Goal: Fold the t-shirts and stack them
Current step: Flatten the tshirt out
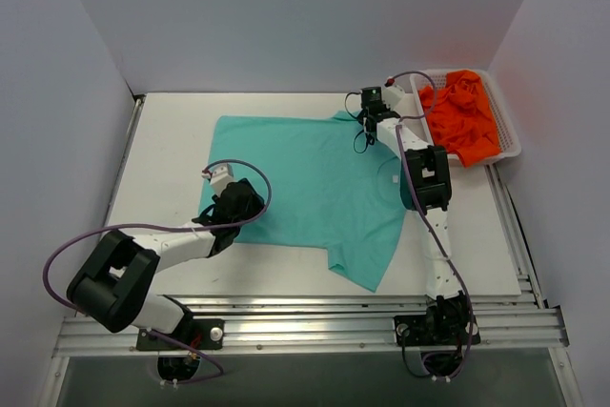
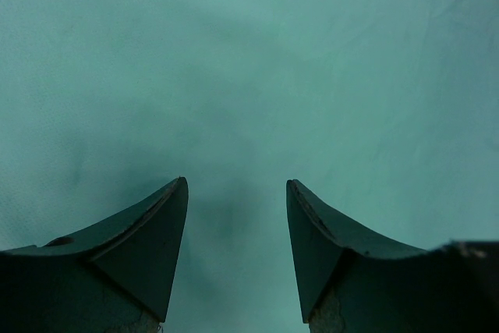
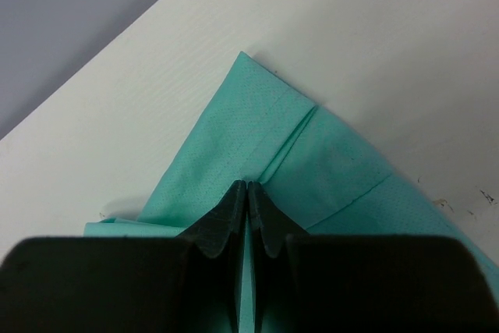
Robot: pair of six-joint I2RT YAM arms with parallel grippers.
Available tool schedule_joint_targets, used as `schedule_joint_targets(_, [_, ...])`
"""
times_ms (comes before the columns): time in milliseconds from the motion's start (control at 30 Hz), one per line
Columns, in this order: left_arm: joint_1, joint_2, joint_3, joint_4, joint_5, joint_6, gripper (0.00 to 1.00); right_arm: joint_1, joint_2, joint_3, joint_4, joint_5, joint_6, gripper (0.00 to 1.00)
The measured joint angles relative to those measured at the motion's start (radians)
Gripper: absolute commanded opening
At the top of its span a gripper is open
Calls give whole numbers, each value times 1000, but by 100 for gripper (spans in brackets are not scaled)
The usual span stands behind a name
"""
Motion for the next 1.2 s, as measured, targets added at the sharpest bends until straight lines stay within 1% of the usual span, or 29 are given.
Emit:
schedule_joint_targets(200, [0,11,2,2,1,0,62,-4,4,2,8,-3,0,0])
schedule_joint_targets(633, [1,40,5,10,5,0,62,-3,37,74,7,-23,4,0])
schedule_joint_targets(867, [4,62,14,13,12,0,61,2,76,130,66,-47,21,0])
schedule_joint_targets(900, [4,64,15,14,13,0,61,3,87,143,77,-51,24,6])
schedule_joint_targets(933, [5,66,16,16,14,0,61,4,101,158,98,-62,29,14])
schedule_joint_targets(967, [5,68,16,17,16,1,61,4,119,171,128,-77,33,53])
schedule_joint_targets(1000, [5,72,18,17,16,1,61,3,135,182,152,-96,42,81])
schedule_joint_targets(1033, [6,72,18,17,17,1,61,3,151,192,181,-116,45,93])
schedule_joint_targets(1067, [6,73,18,17,18,1,61,3,166,200,245,-135,50,98])
schedule_joint_targets(1100, [8,73,19,17,18,2,61,3,174,210,273,-153,55,100])
schedule_joint_targets(1200, [9,73,19,17,19,4,61,3,182,206,346,-193,63,100])
